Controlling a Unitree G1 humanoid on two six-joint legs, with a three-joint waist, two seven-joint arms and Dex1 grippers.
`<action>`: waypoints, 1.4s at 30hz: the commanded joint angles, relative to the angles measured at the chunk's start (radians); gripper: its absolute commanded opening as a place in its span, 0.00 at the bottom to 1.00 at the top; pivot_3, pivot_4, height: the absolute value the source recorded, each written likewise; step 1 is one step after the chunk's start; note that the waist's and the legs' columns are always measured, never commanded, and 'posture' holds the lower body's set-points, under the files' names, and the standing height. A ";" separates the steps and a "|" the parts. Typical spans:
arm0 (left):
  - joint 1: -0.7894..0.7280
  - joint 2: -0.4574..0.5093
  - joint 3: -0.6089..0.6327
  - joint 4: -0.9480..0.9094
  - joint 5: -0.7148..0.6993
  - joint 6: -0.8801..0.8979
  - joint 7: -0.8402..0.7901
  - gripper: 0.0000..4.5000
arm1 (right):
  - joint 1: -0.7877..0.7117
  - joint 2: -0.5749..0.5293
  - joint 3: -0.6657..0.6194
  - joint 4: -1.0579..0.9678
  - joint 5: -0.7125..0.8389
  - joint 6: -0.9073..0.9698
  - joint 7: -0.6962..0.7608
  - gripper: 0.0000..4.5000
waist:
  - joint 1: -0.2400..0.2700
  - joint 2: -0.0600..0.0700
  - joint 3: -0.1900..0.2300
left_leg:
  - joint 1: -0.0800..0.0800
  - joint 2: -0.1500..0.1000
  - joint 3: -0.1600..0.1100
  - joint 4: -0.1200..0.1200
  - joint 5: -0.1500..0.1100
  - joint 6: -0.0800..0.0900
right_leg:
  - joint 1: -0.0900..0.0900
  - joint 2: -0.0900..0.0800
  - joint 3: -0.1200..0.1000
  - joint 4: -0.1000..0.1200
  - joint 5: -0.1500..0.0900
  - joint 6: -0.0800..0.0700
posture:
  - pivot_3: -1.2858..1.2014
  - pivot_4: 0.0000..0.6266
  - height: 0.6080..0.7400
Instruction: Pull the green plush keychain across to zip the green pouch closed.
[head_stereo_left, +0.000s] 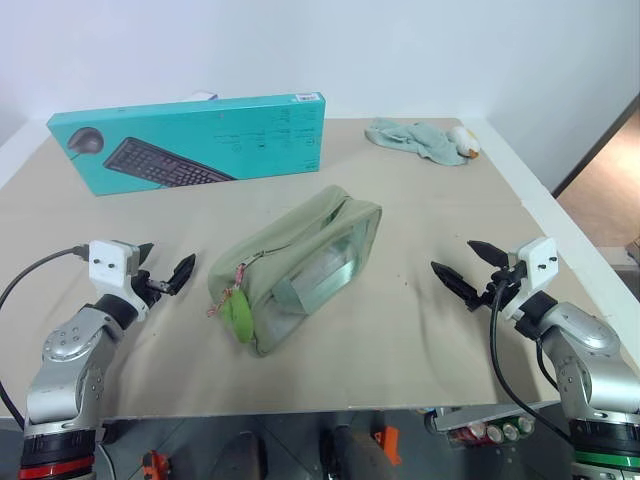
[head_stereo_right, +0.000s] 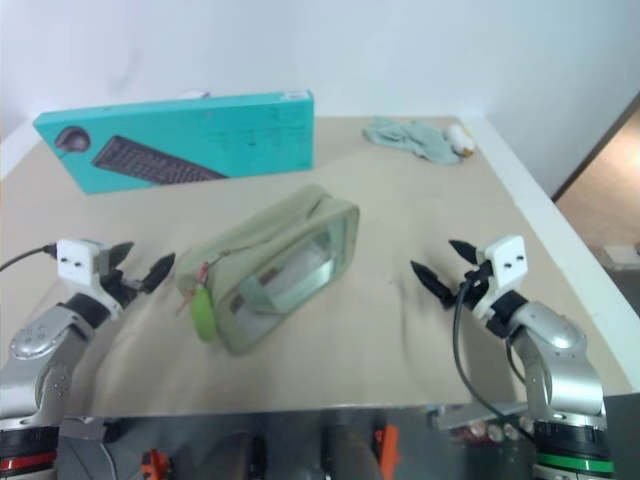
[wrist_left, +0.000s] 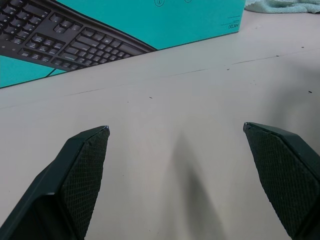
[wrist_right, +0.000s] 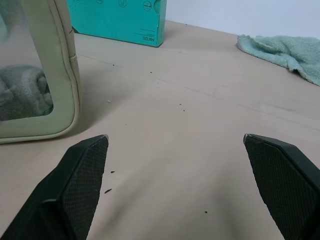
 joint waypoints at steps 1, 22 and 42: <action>-0.034 0.019 0.007 -0.015 -0.001 -0.030 -0.018 0.99 | -0.029 -0.010 -0.002 0.003 -0.004 -0.026 0.006 1.00 | 0.000 0.000 0.000 | 0.000 0.000 0.000 0.000 0.000 0.000 | 0.000 0.000 0.000 0.000 0.000 0.000 | 0.52 0.24 1.00; -0.235 0.247 0.049 0.019 -0.336 0.194 -0.449 0.99 | -0.072 -0.038 0.037 -0.072 0.005 0.068 -0.007 1.00 | -0.001 -0.001 0.001 | -0.001 0.001 0.003 0.001 0.000 0.001 | -0.002 0.004 0.002 0.000 0.002 0.000 | 0.52 0.24 1.00; -0.346 0.343 -0.059 -0.070 -0.459 0.344 -0.633 0.99 | -0.582 -0.089 0.289 0.184 -0.019 0.057 0.396 1.00 | -0.005 0.000 0.002 | 0.000 0.004 0.004 0.000 0.000 0.001 | -0.004 0.010 0.002 0.001 0.001 -0.007 | 0.52 0.24 1.00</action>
